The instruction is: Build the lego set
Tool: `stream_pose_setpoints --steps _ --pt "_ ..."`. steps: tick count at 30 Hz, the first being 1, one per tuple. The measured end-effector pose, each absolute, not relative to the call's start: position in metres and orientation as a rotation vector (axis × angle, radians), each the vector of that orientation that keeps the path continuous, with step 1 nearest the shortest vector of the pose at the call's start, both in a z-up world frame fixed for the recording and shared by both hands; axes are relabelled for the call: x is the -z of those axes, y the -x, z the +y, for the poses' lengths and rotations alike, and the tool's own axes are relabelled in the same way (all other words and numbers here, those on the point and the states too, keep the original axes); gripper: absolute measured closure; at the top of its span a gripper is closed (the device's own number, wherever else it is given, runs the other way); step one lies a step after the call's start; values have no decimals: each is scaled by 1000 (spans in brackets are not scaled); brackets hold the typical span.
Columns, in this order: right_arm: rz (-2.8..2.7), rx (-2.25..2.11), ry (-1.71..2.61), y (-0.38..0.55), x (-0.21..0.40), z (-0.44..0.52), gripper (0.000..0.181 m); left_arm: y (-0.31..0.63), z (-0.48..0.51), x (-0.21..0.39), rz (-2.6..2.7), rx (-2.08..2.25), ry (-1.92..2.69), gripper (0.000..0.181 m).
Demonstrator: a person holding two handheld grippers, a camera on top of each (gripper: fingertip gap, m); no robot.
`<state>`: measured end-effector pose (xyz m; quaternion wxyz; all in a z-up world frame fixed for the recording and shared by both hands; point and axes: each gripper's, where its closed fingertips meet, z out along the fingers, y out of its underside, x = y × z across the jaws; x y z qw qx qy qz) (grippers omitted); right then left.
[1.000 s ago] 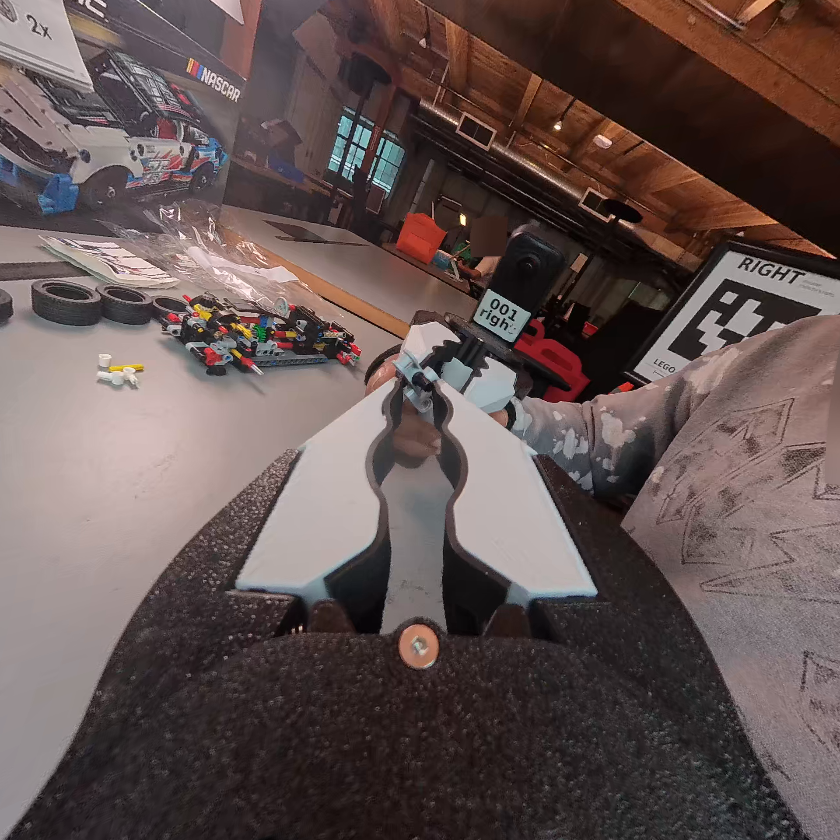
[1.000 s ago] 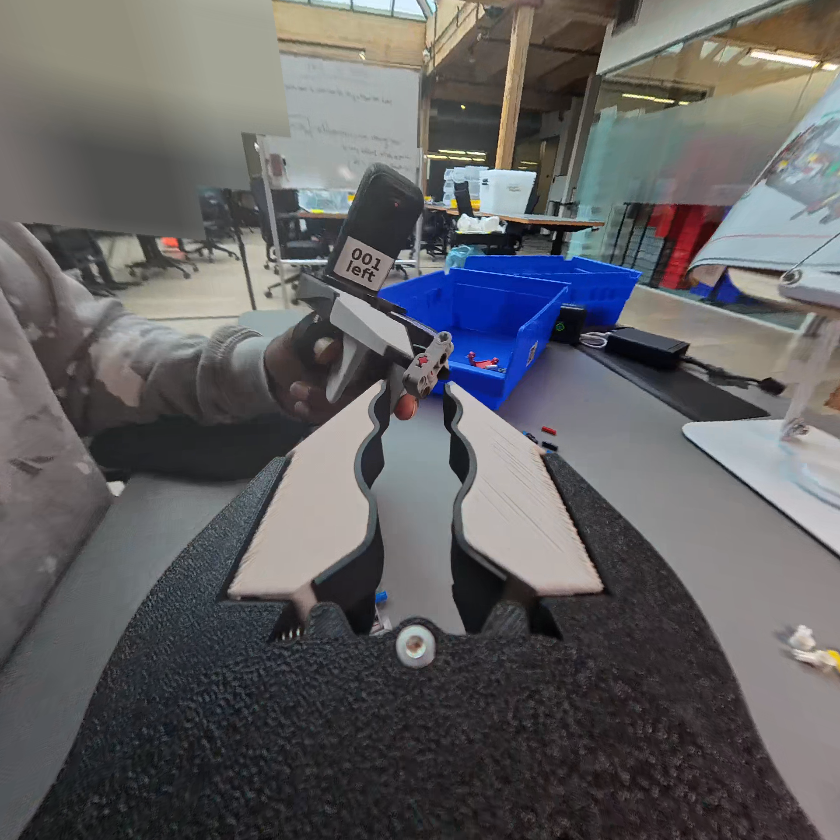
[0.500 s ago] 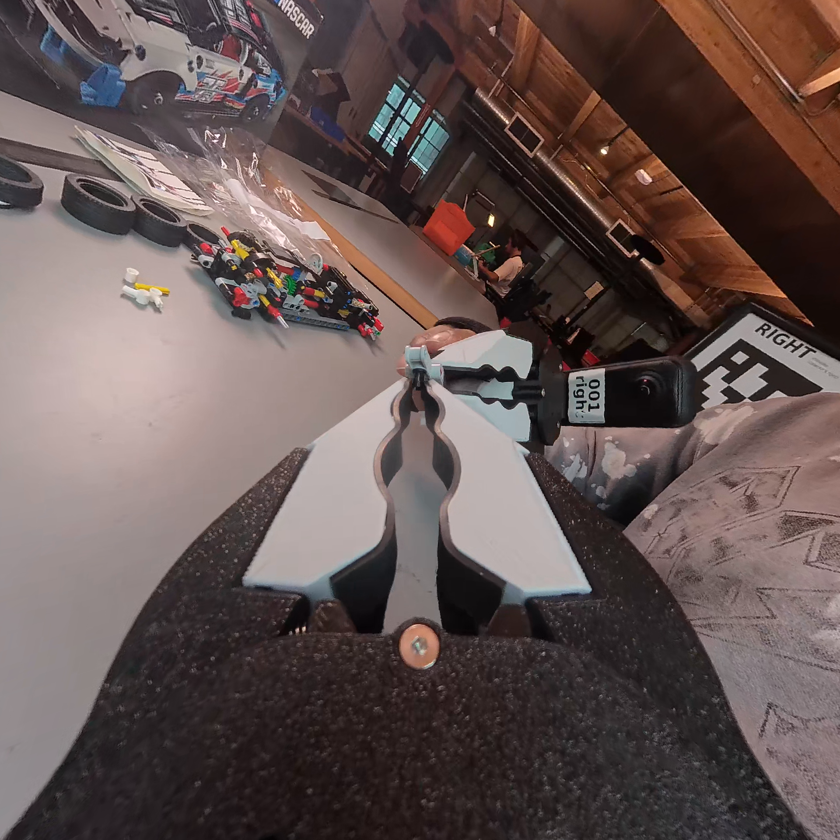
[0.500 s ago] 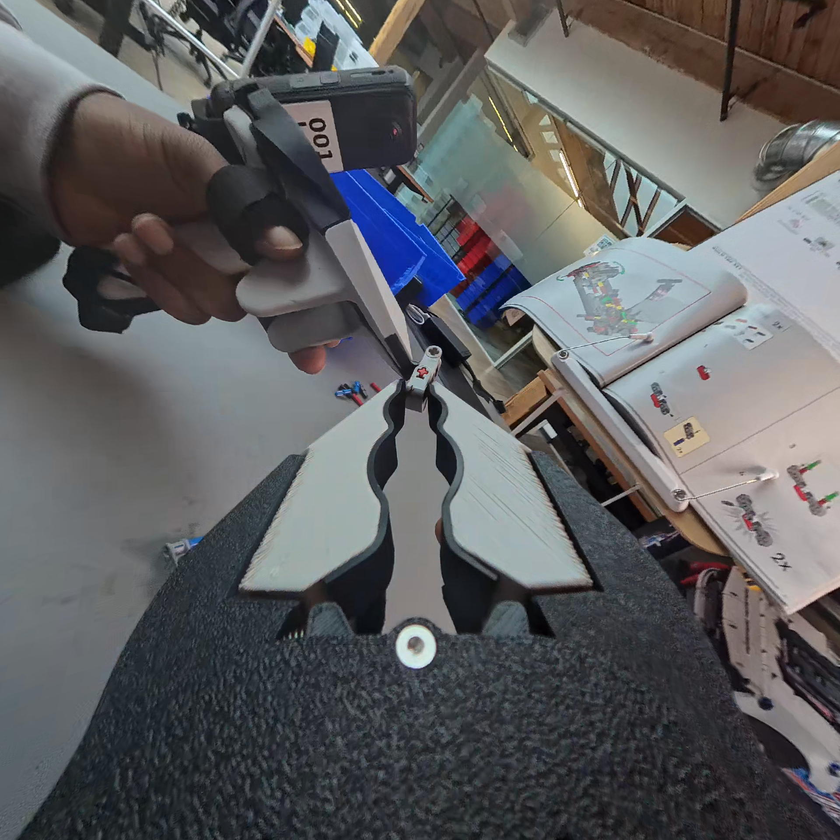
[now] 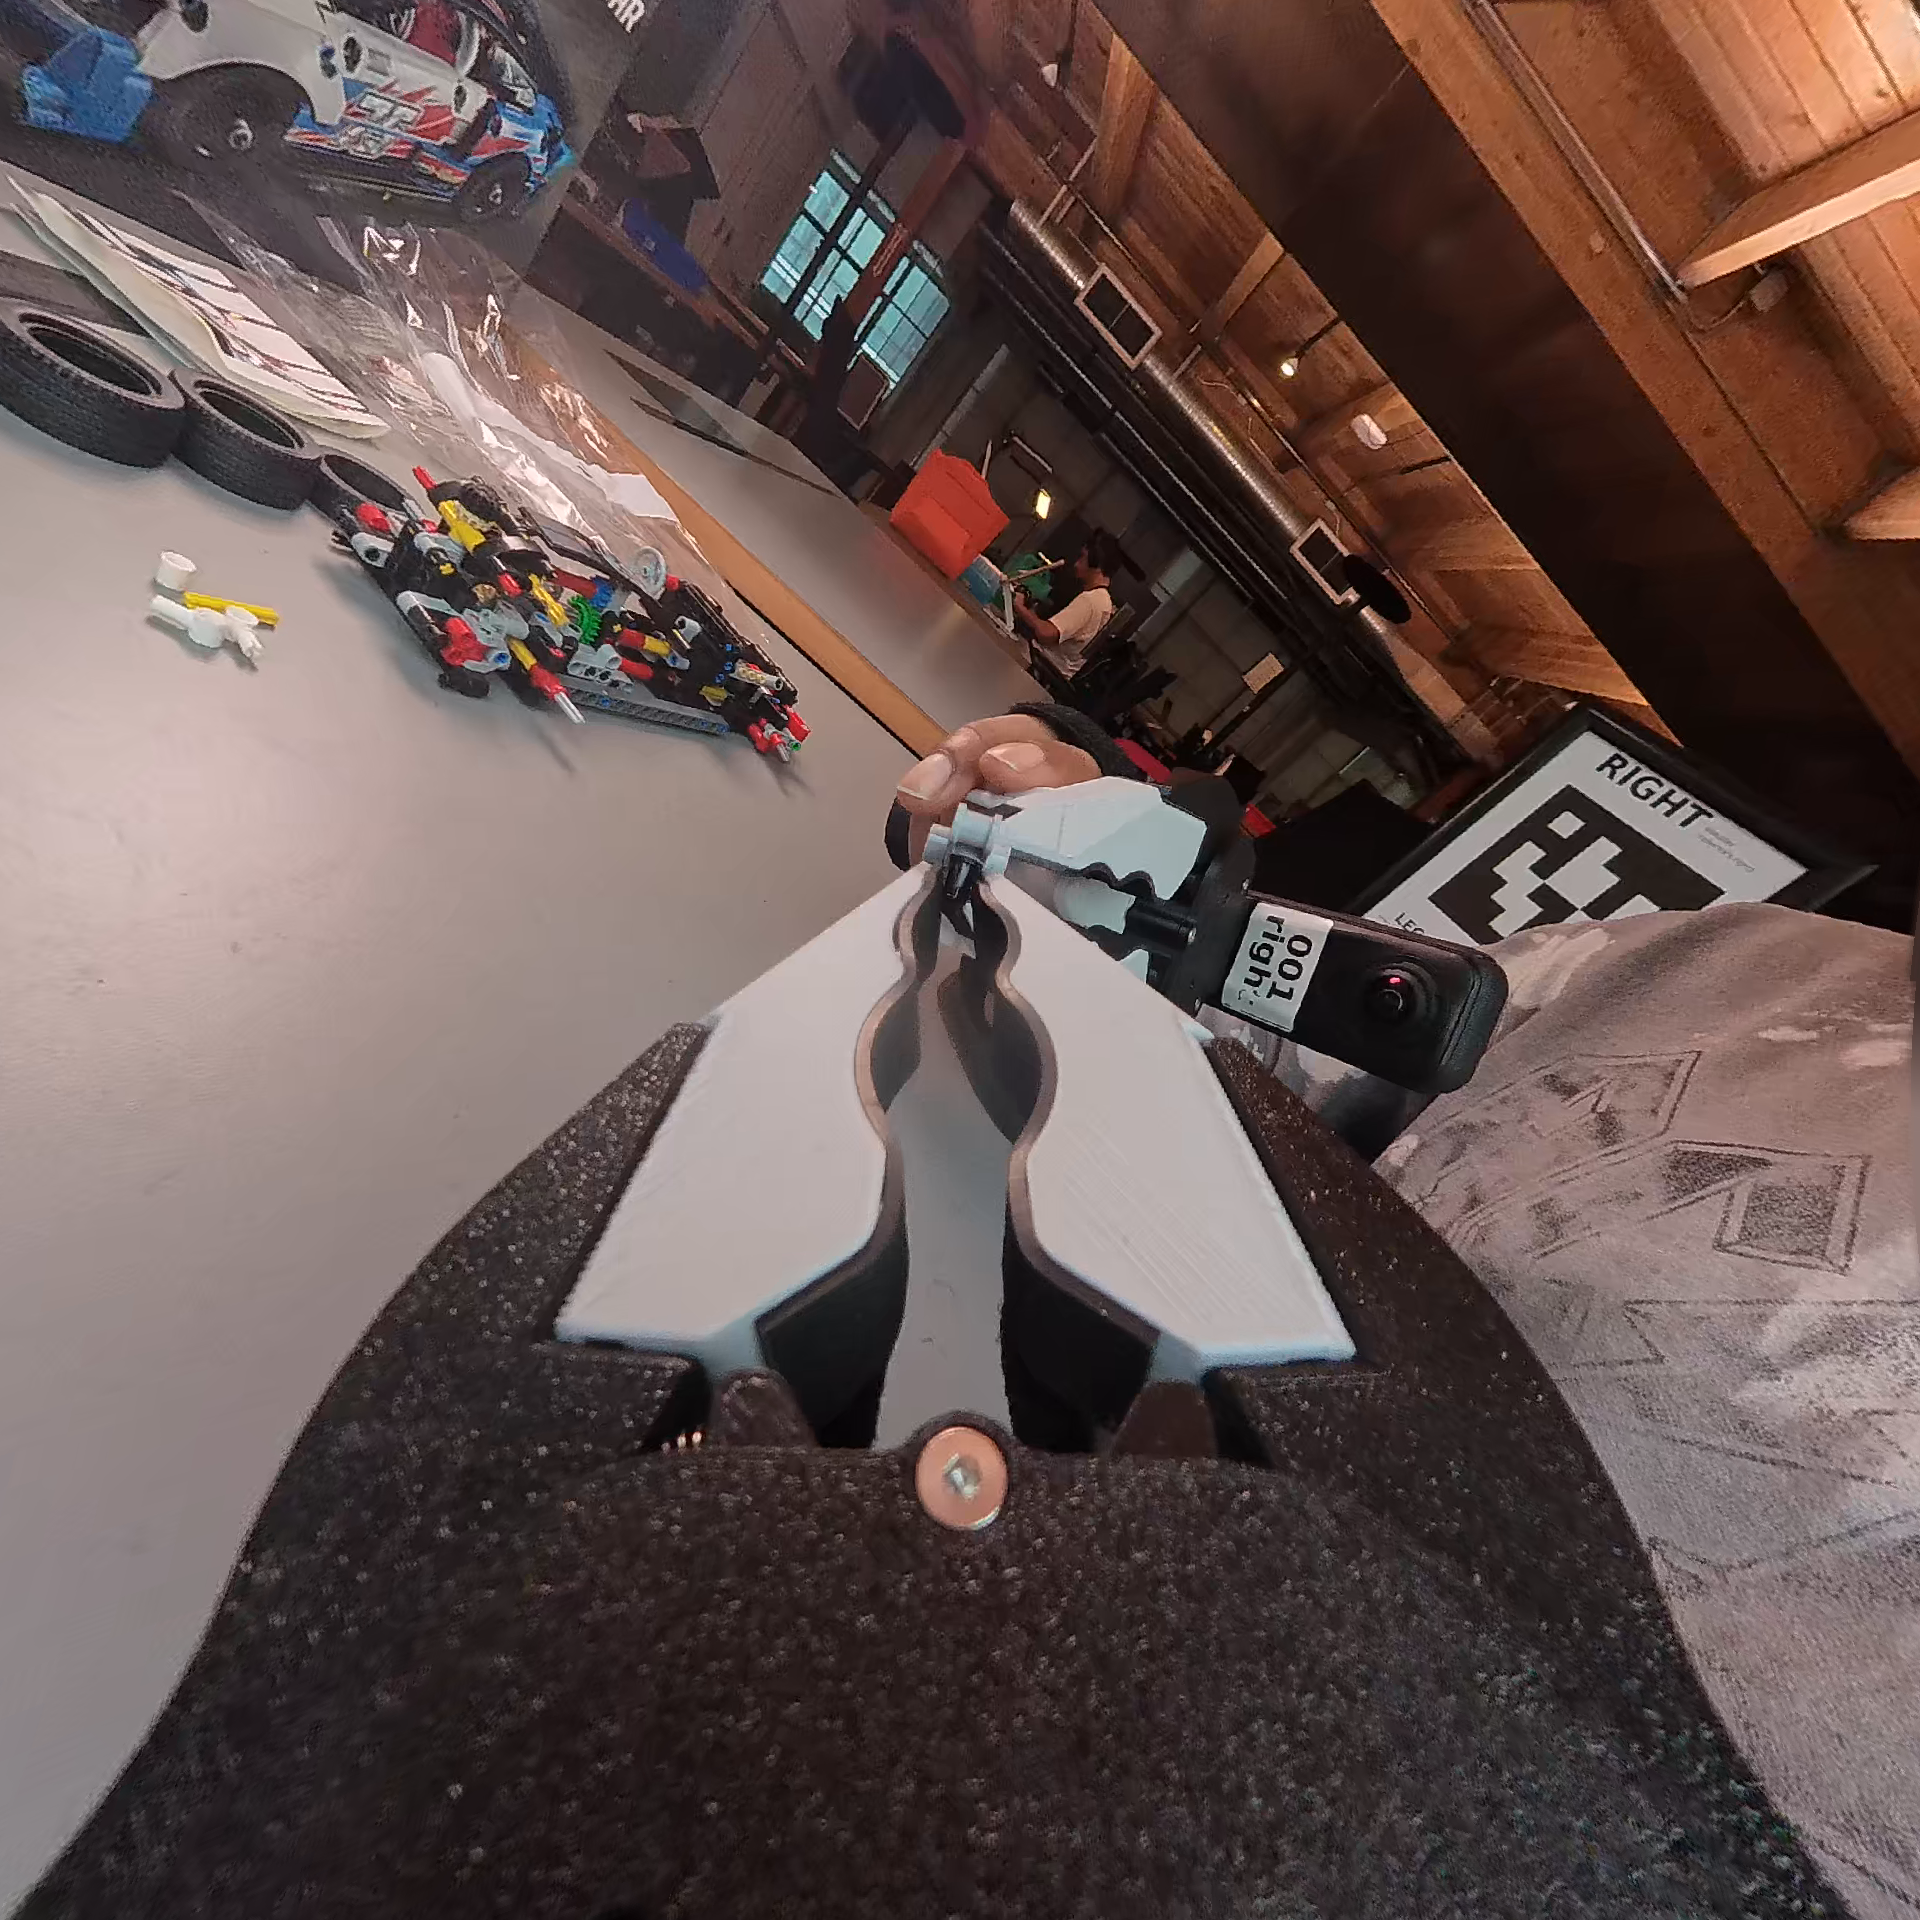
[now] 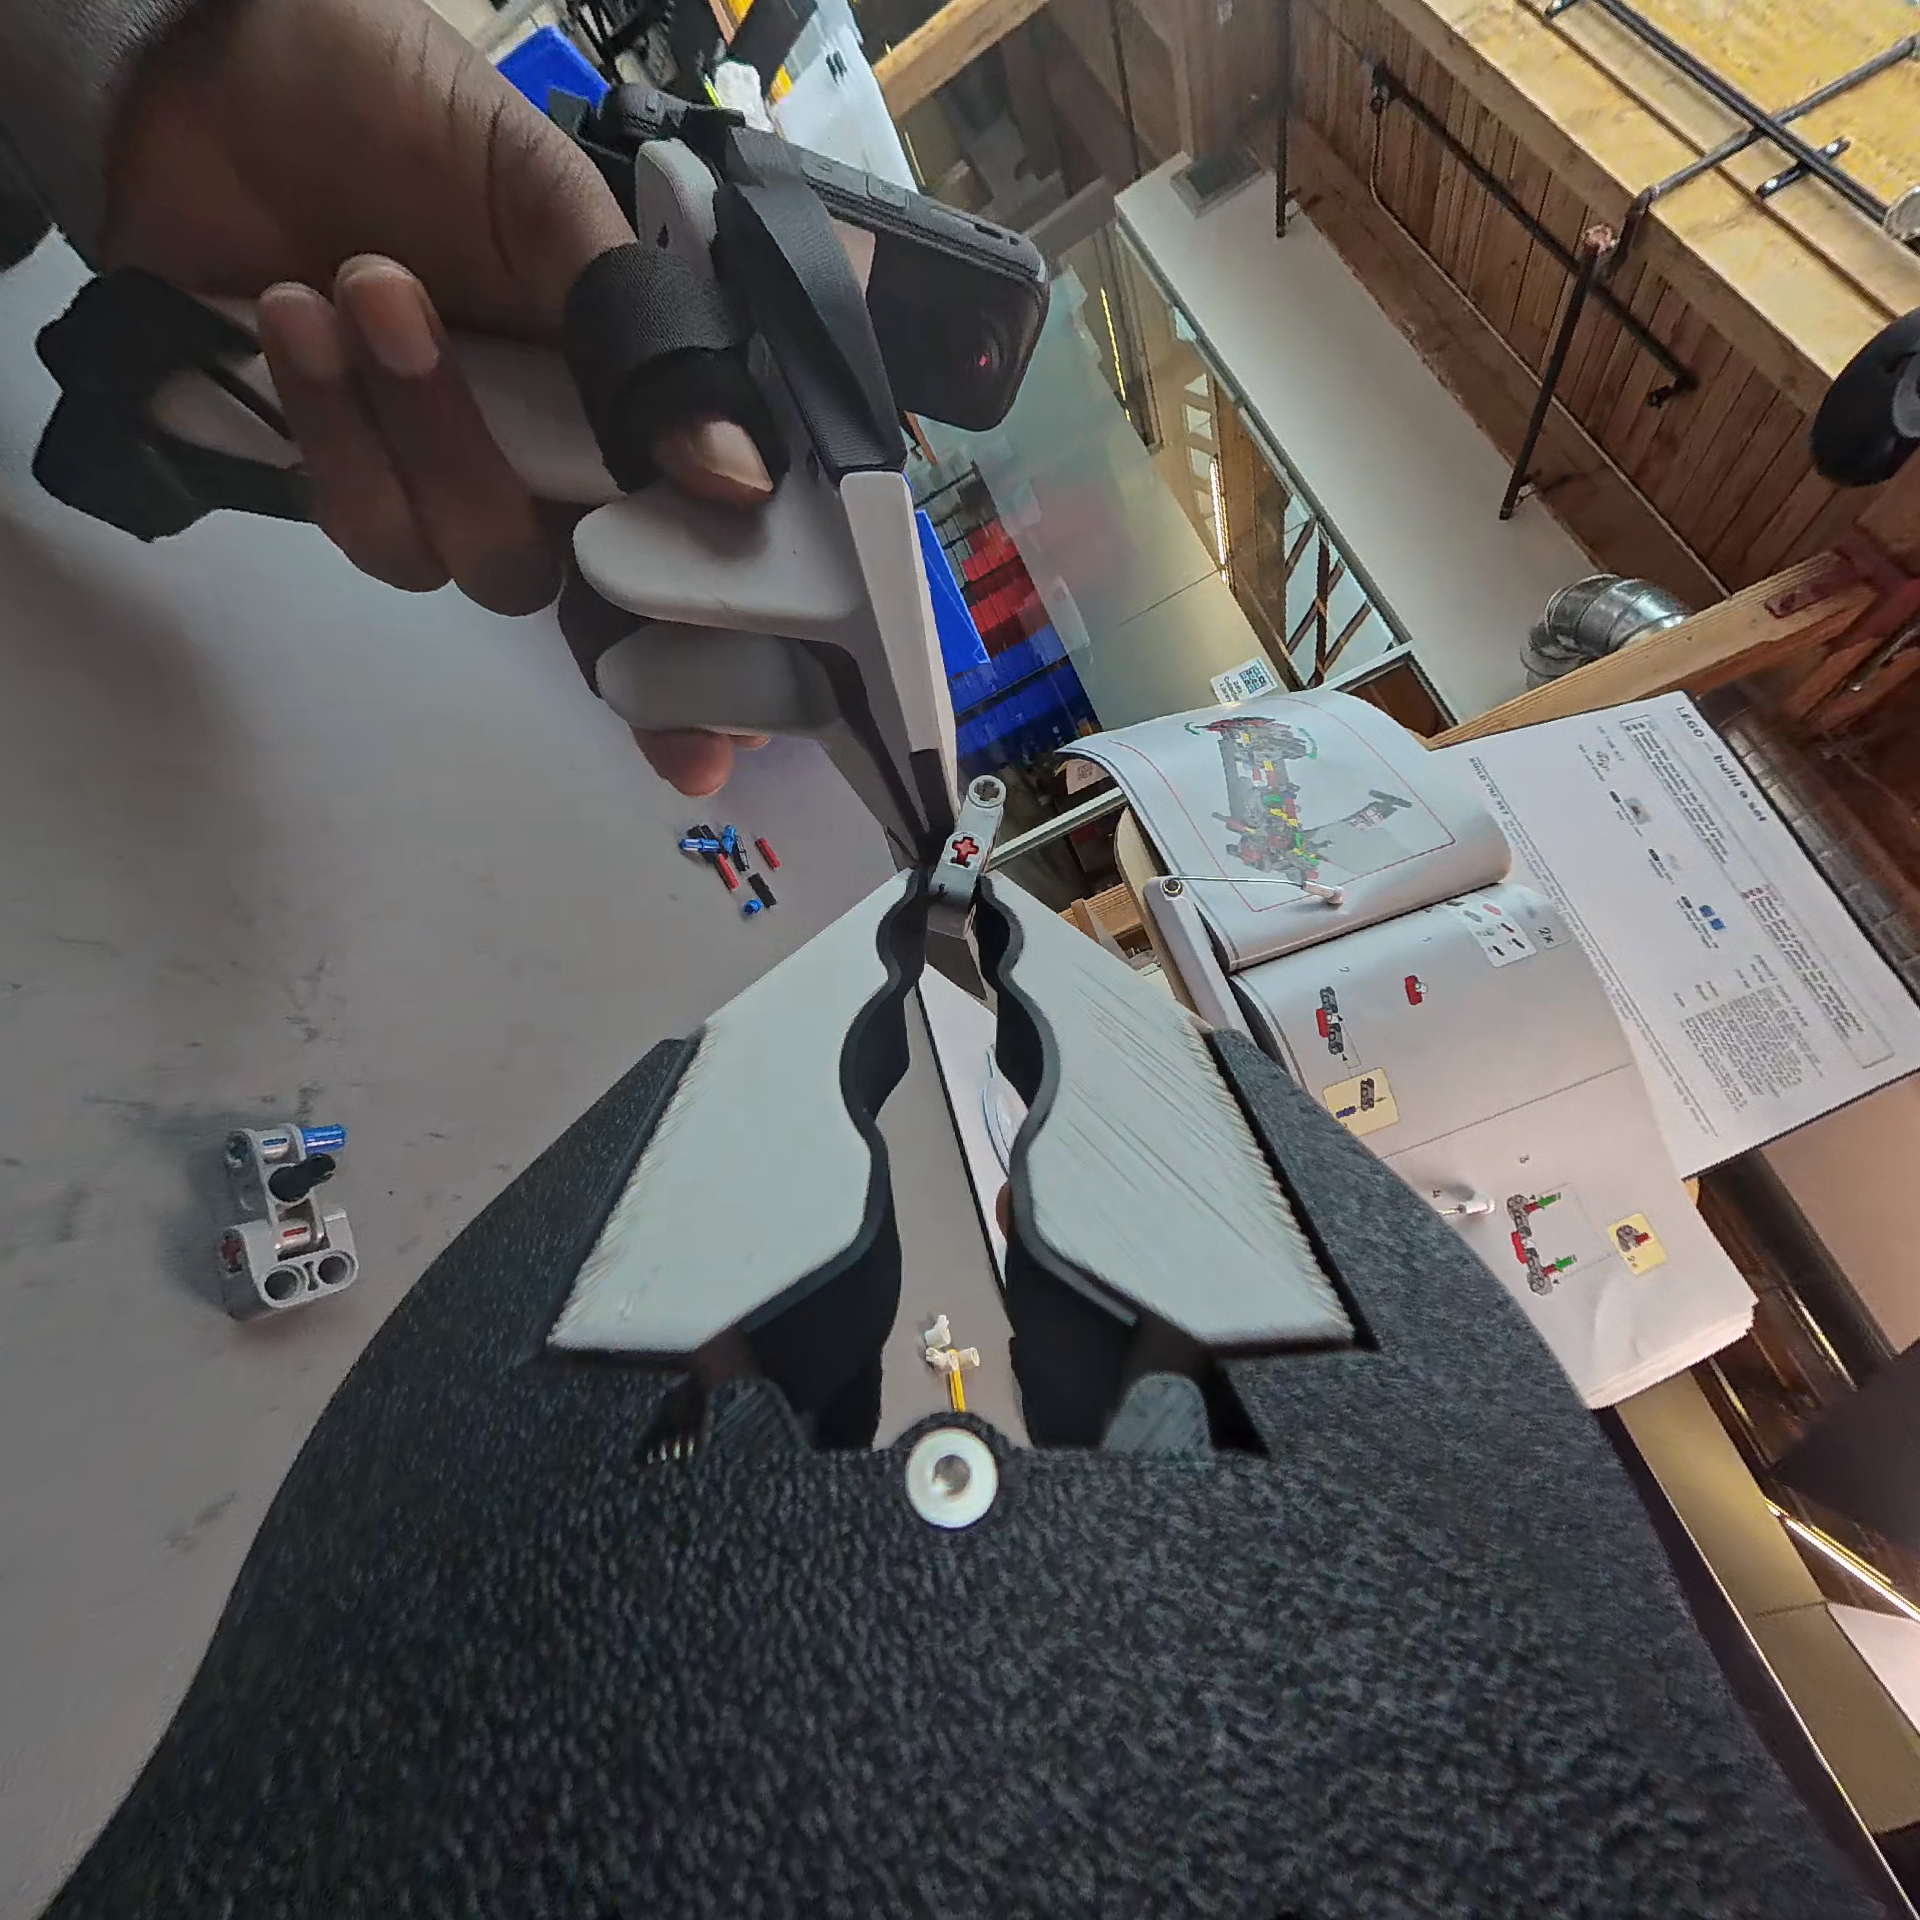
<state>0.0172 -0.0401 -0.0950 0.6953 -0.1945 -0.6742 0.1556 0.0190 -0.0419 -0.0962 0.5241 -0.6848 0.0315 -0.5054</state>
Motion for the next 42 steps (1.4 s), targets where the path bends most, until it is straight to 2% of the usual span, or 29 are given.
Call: stream_pose_setpoints --steps 10,20,23,26,29,33,35,38,39,42 --pt "-1516 -437 489 -17 98 -41 177 -27 -45 104 126 1180 1704 180" --pt "-1425 -529 814 -4 103 -23 177 -16 -33 110 -7 1117 1723 181" --pt "-1179 -519 1015 -17 69 43 177 -51 -45 138 105 1123 1875 181" --pt "-1165 -532 1018 -28 63 56 177 -34 -31 133 136 907 1895 180" --pt "-1262 -612 1132 -27 92 57 176 20 -15 159 127 476 2053 179" --pt "-1446 -957 1203 -22 111 31 176 95 -9 201 48 -1 2250 178" --pt "-1481 -1107 1257 -24 118 20 176 112 -11 217 44 -97 2324 177" --pt "-1556 -1225 1355 -27 131 8 176 113 -10 220 44 -108 2330 164" --pt "-1588 -1205 1397 -28 138 9 176 112 -10 218 44 -110 2325 156" --pt "-1746 -985 1512 -39 173 20 176 101 -9 207 94 -79 2262 148"
